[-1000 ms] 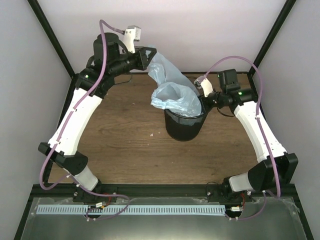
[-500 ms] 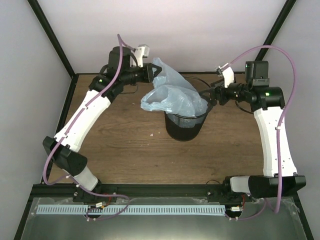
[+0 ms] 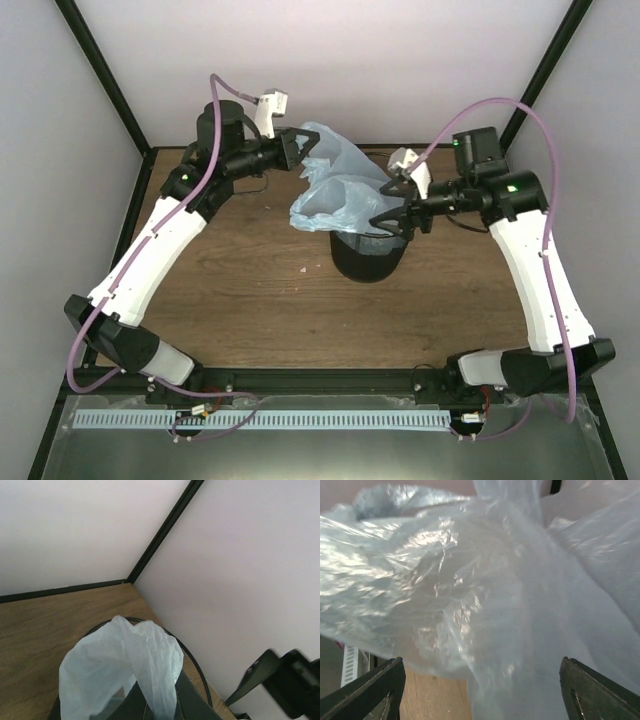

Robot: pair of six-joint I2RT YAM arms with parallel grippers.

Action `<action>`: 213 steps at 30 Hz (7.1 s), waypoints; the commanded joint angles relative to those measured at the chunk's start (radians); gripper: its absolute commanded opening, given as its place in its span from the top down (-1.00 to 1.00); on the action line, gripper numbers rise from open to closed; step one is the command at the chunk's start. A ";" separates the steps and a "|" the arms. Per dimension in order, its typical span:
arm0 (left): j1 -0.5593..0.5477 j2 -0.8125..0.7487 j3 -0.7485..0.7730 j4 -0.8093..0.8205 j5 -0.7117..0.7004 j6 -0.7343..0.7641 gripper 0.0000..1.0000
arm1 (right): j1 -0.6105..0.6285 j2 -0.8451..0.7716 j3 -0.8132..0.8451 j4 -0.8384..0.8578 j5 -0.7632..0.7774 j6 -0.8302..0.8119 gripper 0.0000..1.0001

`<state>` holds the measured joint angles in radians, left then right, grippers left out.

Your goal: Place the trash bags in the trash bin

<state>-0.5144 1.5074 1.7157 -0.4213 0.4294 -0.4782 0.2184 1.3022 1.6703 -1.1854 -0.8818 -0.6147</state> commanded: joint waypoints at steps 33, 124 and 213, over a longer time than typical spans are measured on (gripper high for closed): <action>-0.103 0.032 -0.192 0.071 -0.079 0.001 0.92 | -0.083 -0.055 -0.051 0.083 0.125 0.024 -0.74; -0.055 -0.108 -0.201 -0.125 -0.207 0.082 0.92 | -0.217 0.216 0.307 0.131 0.410 0.175 0.99; -0.063 0.322 0.400 -0.463 -0.084 0.299 0.78 | 0.240 0.254 0.365 0.193 0.711 -0.329 -0.82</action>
<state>-0.5743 1.8748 2.1227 -0.9073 0.3416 -0.1791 0.4446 1.5806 1.9572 -1.0657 -0.2325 -0.9237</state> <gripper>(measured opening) 0.176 0.912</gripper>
